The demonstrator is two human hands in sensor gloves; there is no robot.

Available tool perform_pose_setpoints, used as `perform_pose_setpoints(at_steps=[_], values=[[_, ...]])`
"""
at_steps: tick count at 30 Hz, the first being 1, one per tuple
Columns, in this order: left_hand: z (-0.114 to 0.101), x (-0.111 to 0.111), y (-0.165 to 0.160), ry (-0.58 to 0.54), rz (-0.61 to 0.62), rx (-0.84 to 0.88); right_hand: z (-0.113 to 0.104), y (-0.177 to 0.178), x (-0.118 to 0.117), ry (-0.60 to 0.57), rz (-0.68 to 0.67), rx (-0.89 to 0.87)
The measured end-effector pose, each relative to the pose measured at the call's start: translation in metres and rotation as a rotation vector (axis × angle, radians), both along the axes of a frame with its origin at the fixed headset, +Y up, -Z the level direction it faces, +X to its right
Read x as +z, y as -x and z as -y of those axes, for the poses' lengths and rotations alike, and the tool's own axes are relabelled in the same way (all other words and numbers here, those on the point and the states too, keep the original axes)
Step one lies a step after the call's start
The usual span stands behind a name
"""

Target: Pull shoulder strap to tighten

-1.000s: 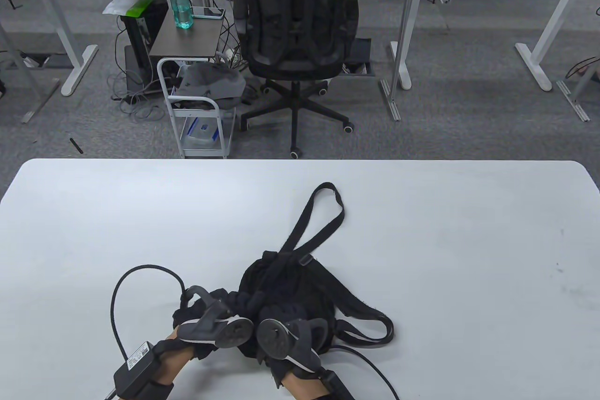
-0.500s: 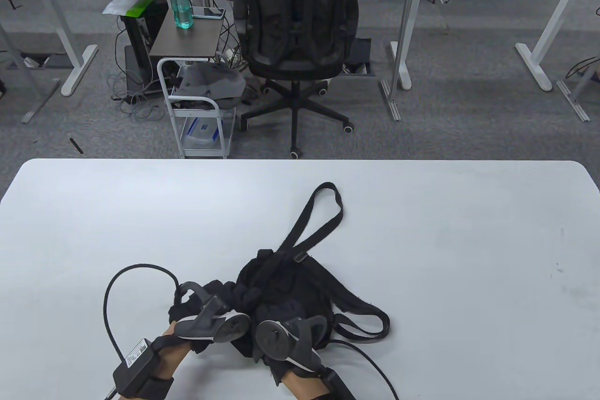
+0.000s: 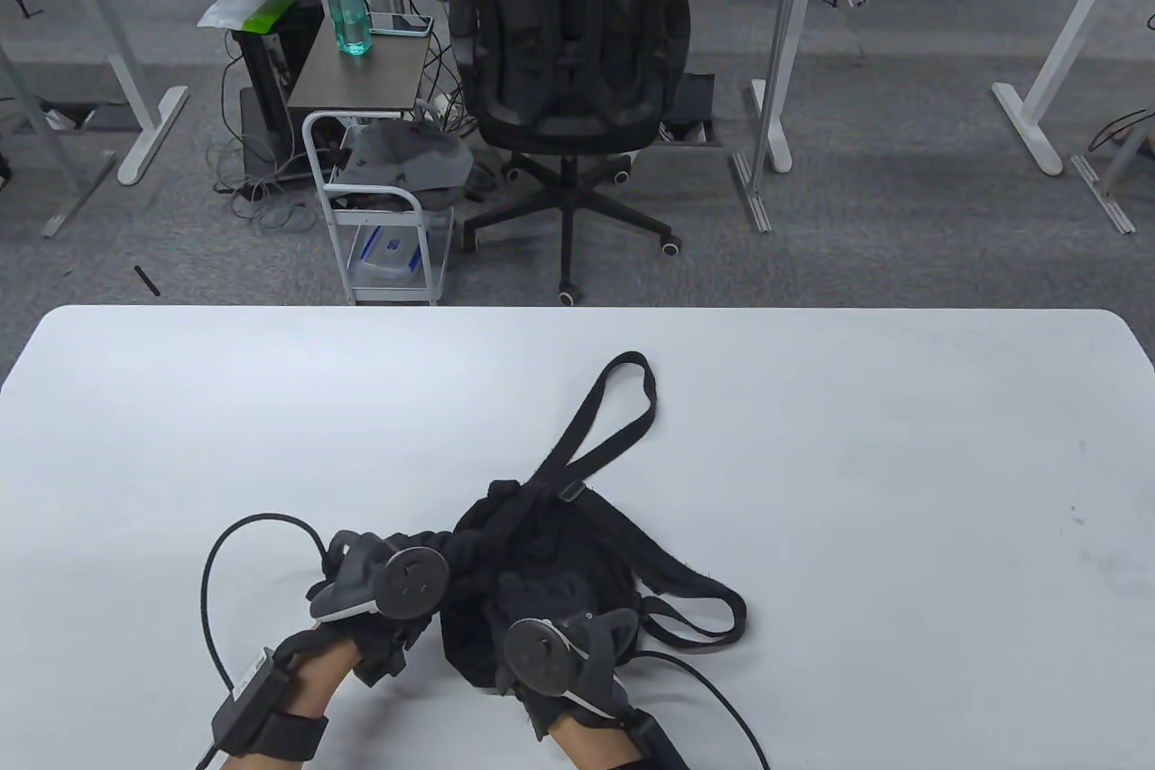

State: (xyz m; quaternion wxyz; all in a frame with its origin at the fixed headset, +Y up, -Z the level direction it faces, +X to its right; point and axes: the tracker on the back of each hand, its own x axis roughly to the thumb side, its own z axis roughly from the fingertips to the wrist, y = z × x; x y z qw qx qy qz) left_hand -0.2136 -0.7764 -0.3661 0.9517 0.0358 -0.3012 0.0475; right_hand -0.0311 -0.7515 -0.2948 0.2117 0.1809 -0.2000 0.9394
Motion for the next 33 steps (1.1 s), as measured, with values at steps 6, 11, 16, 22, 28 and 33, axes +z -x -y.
perform_pose_setpoints(at_steps=[6, 11, 16, 22, 28, 33], values=[[-0.009, 0.015, -0.017, -0.061, 0.056, -0.047, -0.004, 0.000, 0.005, -0.028, -0.034, -0.028], [-0.009, 0.019, -0.018, -0.023, 0.061, -0.033, -0.003, 0.003, 0.005, 0.002, -0.053, -0.014], [-0.009, 0.021, -0.017, -0.015, 0.064, -0.017, -0.003, 0.004, 0.005, -0.012, -0.071, 0.044], [-0.009, 0.023, -0.021, -0.053, 0.070, -0.039, -0.007, 0.009, 0.009, -0.030, -0.078, 0.081], [-0.011, 0.019, -0.023, -0.069, 0.036, -0.085, -0.015, 0.015, 0.014, -0.084, -0.033, 0.159], [-0.012, 0.011, -0.016, -0.026, -0.003, -0.027, -0.020, 0.012, 0.017, -0.125, -0.014, 0.167]])
